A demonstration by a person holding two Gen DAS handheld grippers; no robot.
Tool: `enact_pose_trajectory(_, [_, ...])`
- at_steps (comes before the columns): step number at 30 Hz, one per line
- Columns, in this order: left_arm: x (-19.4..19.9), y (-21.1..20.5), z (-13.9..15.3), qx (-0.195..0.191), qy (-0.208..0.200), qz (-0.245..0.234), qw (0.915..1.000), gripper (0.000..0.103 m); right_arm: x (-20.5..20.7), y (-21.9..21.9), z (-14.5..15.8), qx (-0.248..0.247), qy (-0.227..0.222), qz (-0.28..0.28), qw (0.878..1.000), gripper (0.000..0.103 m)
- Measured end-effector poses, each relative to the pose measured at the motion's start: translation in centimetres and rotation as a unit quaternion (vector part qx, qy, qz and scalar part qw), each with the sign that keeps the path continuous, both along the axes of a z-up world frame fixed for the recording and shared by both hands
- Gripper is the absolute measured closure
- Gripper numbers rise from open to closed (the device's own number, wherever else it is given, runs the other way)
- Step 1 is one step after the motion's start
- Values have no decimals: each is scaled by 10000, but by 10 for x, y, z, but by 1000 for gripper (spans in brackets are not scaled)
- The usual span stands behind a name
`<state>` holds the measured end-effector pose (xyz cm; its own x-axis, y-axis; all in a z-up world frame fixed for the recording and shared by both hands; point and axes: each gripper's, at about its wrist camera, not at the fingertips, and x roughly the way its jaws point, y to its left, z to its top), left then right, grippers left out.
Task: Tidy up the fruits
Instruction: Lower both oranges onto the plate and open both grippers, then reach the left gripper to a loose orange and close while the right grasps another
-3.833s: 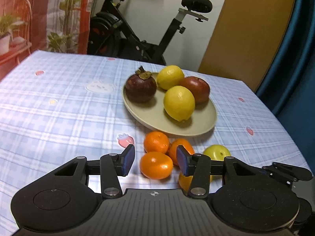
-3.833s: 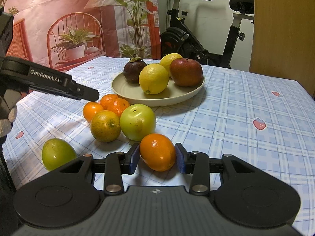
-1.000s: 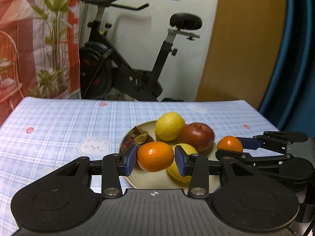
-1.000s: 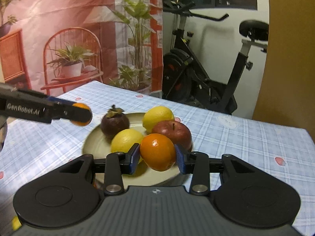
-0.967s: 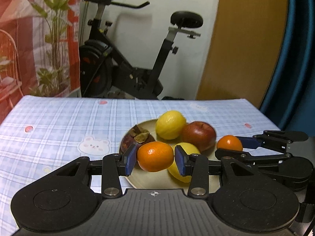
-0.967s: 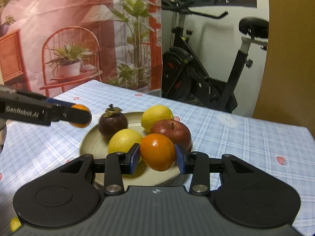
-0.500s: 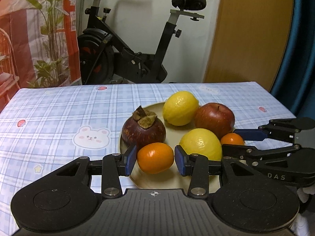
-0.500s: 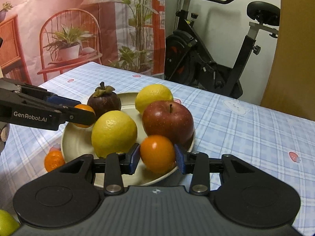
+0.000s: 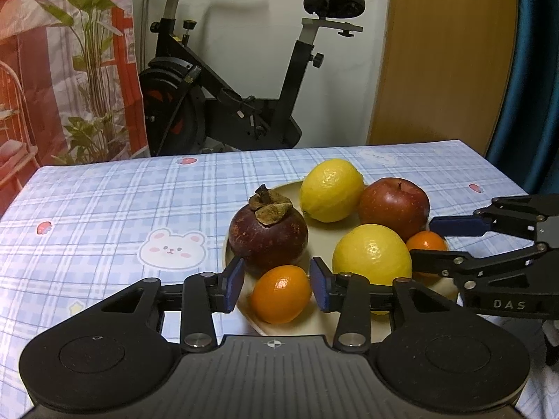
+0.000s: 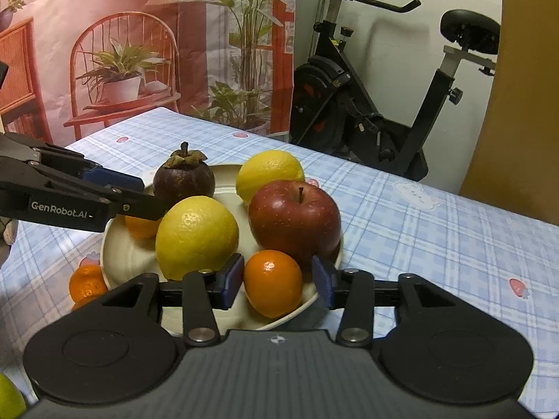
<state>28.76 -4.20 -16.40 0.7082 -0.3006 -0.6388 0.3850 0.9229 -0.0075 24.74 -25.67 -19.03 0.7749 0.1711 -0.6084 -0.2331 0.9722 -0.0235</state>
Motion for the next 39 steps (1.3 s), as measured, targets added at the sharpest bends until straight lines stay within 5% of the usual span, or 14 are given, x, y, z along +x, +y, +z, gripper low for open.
enact_pose_trajectory(14, [-13,10,18,-173,-137,246,9995,48,-17,2,19,-96,-220,-96,9997,49])
enact_pose_trajectory(39, [-78,15,20,-571,175,82,9982,48,-104,15,27,944,-426,-429,9937,49])
